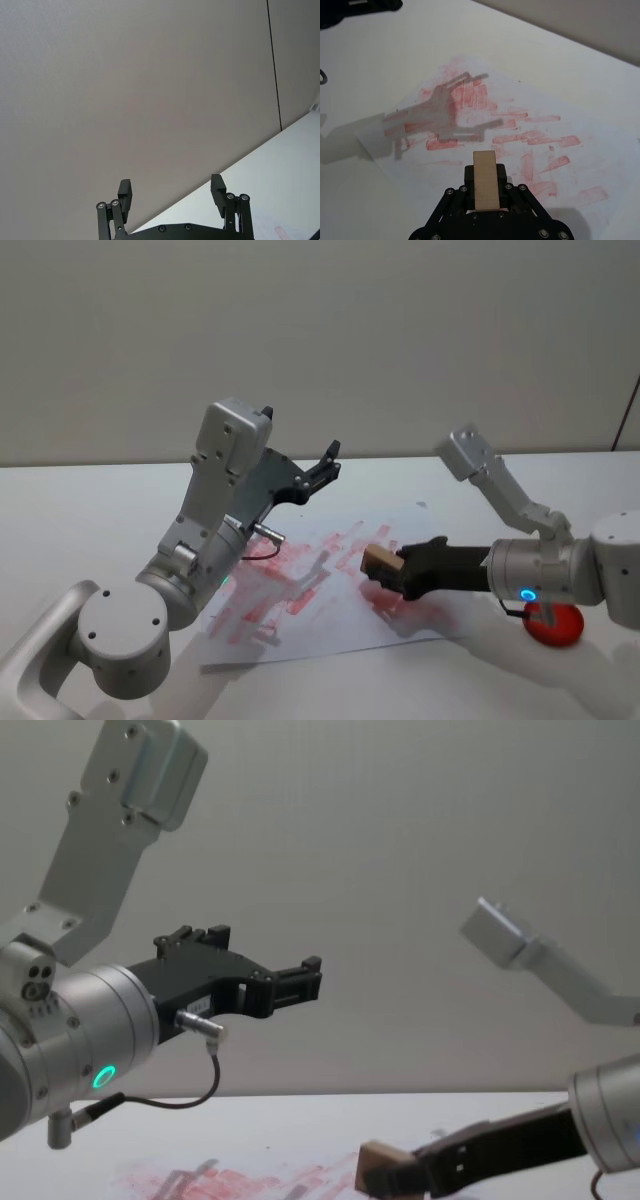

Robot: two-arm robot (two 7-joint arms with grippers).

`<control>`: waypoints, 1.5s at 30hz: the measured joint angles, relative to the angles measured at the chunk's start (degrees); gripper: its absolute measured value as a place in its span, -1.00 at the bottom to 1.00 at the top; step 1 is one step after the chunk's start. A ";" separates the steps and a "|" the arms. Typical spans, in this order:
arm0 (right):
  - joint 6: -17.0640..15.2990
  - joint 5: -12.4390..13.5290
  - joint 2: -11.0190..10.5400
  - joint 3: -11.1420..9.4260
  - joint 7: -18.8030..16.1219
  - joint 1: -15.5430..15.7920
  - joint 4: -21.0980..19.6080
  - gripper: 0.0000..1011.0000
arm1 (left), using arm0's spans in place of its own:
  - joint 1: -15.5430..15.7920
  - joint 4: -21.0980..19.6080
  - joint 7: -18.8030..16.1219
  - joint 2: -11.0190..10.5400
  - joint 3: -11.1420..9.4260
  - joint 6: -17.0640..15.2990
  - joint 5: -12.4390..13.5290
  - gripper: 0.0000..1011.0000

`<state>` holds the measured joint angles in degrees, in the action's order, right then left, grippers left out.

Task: Use the one hand to pick up the stamp and affix it onto the A4 paper.

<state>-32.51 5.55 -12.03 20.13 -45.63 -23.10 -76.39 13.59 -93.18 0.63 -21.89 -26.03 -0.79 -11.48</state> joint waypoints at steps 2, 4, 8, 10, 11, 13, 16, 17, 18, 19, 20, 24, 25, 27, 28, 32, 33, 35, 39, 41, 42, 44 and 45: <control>-0.87 -0.65 0.06 0.36 -0.92 -0.30 0.69 -0.57 | 0.00 0.00 0.00 0.00 0.00 0.00 0.00 0.98; -1.59 -1.17 0.07 0.61 -1.66 -0.50 1.21 -0.57 | 0.00 0.00 0.00 0.00 0.00 0.00 0.00 0.98; -2.55 -1.89 0.08 1.04 -2.66 -0.77 1.89 -0.57 | 0.00 0.00 0.00 0.00 0.00 0.00 0.00 0.98; -2.85 -2.08 0.06 1.17 -2.93 -0.85 2.06 -0.57 | 0.00 0.00 0.00 0.00 0.00 0.00 0.00 0.98; -3.11 -2.28 0.04 1.32 -3.18 -0.90 2.22 -0.57 | 0.00 0.00 0.00 0.00 0.00 0.00 0.00 0.98; -3.36 -2.52 -0.03 1.50 -3.43 -0.99 2.37 -0.57 | 0.00 0.00 0.00 0.00 0.00 0.00 0.00 0.98; -3.54 -2.83 -0.10 1.66 -3.60 -1.02 2.47 -0.57 | 0.00 0.00 0.00 0.00 0.00 0.00 0.00 0.98; -3.62 -3.03 -0.16 1.76 -3.70 -1.06 2.50 -0.57 | 0.00 0.00 0.00 0.00 0.00 0.00 0.00 0.98; -3.67 -3.18 -0.19 1.82 -3.78 -1.08 2.52 -0.57 | 0.00 0.00 0.00 0.00 0.00 0.00 0.00 0.98; -3.74 -3.42 -0.25 1.92 -3.90 -1.09 2.53 -0.57 | 0.00 0.00 0.00 0.00 0.00 0.00 0.00 0.98; -3.74 -3.42 -0.25 1.92 -3.90 -1.09 2.53 -0.57 | 0.00 0.00 0.00 0.00 0.00 0.00 0.00 0.98; -3.96 -4.01 -0.53 2.23 -4.33 -1.06 2.47 -0.57 | 0.00 0.00 0.00 0.00 0.00 0.00 0.00 0.98; -4.01 -4.07 -0.58 2.28 -4.38 -1.01 2.41 -0.57 | 0.00 0.00 0.00 0.00 0.00 0.00 0.00 0.98; -4.17 -4.23 -0.79 2.38 -4.55 -0.76 2.08 -0.57 | 0.00 0.00 0.00 0.00 0.00 0.00 0.00 0.98; -4.23 -4.28 -0.86 2.42 -4.59 -0.67 1.97 -0.57 | 0.00 0.00 0.00 0.00 0.00 0.00 0.00 0.98; -4.47 -4.47 -1.18 2.69 -4.73 -0.26 1.37 -0.57 | 0.00 0.00 0.00 0.00 0.00 0.00 0.00 0.98; -4.52 -4.54 -1.31 2.82 -4.73 -0.15 1.17 -0.57 | 0.00 0.00 0.00 0.00 0.00 0.00 0.00 0.98; -4.52 -4.55 -1.38 2.89 -4.72 -0.03 1.04 -0.57 | 0.00 0.00 0.00 0.00 0.00 0.00 0.00 0.98; -4.18 -4.54 -1.59 3.08 -4.11 0.31 0.59 -0.57 | 0.00 0.00 0.00 0.00 0.00 0.00 0.00 0.98; -3.89 -4.48 -1.67 3.12 -3.80 0.46 0.41 -0.57 | 0.00 0.00 0.00 0.00 0.00 0.00 0.00 0.98; -3.72 -4.43 -1.70 3.13 -3.58 0.56 0.31 -0.57 | 0.00 0.00 0.00 0.00 0.00 0.00 0.00 0.98; -3.12 -4.26 -1.82 3.21 -2.71 0.70 0.08 -0.57 | 0.00 0.00 0.00 0.00 0.00 0.00 0.00 0.98; -2.93 -4.21 -1.89 3.17 -2.42 0.75 -0.03 -0.57 | 0.00 0.00 0.00 0.00 0.00 0.00 0.00 0.98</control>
<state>-35.44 1.33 -13.92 23.30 -48.05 -22.35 -76.42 13.59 -93.18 0.63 -21.90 -26.02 -0.79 -11.48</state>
